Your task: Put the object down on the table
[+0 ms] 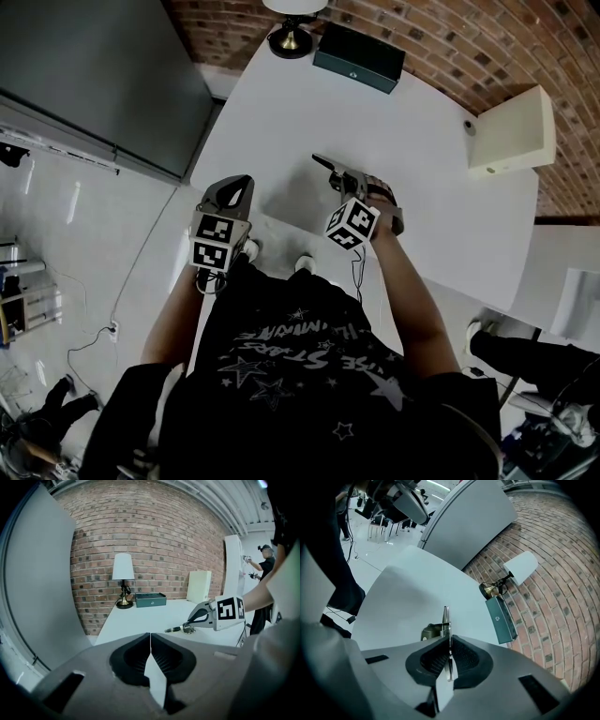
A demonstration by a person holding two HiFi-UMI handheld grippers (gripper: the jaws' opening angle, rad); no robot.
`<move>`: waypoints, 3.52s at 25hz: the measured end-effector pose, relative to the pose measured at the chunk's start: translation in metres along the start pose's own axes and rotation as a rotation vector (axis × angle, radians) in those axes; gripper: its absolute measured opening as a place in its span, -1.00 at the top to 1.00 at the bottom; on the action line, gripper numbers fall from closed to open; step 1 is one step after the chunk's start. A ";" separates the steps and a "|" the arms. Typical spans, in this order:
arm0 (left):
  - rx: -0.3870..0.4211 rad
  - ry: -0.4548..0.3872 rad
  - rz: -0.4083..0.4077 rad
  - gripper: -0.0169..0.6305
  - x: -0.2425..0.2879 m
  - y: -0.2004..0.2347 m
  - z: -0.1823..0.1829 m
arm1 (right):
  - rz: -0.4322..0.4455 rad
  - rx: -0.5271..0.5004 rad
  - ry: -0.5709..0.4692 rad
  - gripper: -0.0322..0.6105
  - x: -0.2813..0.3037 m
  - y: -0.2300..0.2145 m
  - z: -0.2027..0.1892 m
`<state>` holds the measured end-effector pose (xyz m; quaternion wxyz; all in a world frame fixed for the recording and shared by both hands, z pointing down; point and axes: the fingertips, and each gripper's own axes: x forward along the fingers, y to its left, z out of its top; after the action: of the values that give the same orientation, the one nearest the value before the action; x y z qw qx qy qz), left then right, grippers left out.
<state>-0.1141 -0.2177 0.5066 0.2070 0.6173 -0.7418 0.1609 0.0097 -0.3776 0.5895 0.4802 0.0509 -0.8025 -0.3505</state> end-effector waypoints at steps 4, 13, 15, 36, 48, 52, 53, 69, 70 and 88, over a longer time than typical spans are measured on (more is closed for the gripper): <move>0.000 -0.006 -0.005 0.88 -0.002 -0.003 0.000 | -0.013 -0.025 0.005 0.85 0.000 0.005 -0.001; 0.001 -0.008 -0.035 0.88 -0.008 0.006 -0.007 | -0.056 -0.019 0.025 0.85 -0.003 0.012 0.003; 0.005 -0.009 -0.048 0.88 -0.007 0.007 -0.007 | -0.068 -0.018 0.030 0.84 -0.003 0.014 0.002; 0.074 -0.054 -0.232 0.89 0.009 0.026 0.008 | -0.066 0.078 0.097 0.47 -0.025 0.028 0.004; 0.193 -0.086 -0.503 0.88 0.027 0.032 0.028 | -0.333 0.690 0.108 0.62 -0.079 0.001 0.020; 0.249 -0.060 -0.597 0.88 0.034 0.014 0.021 | -0.446 0.937 0.069 0.72 -0.109 0.005 0.021; 0.261 -0.055 -0.613 0.88 0.036 0.010 0.020 | -0.460 0.977 0.065 0.77 -0.115 0.008 0.021; 0.313 -0.040 -0.690 0.88 -0.030 -0.071 -0.010 | -0.500 1.219 -0.011 0.89 -0.207 0.080 0.010; 0.312 -0.040 -0.689 0.88 -0.037 -0.074 -0.013 | -0.500 1.222 -0.016 0.89 -0.213 0.086 0.011; 0.326 -0.071 -0.683 0.88 -0.172 -0.101 -0.074 | -0.509 1.237 -0.079 0.89 -0.309 0.186 0.048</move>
<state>0.0189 -0.0538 0.4815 0.1221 0.8590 -0.4647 0.1768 0.1830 -0.0845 0.4623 0.2349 0.4917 -0.8356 0.0702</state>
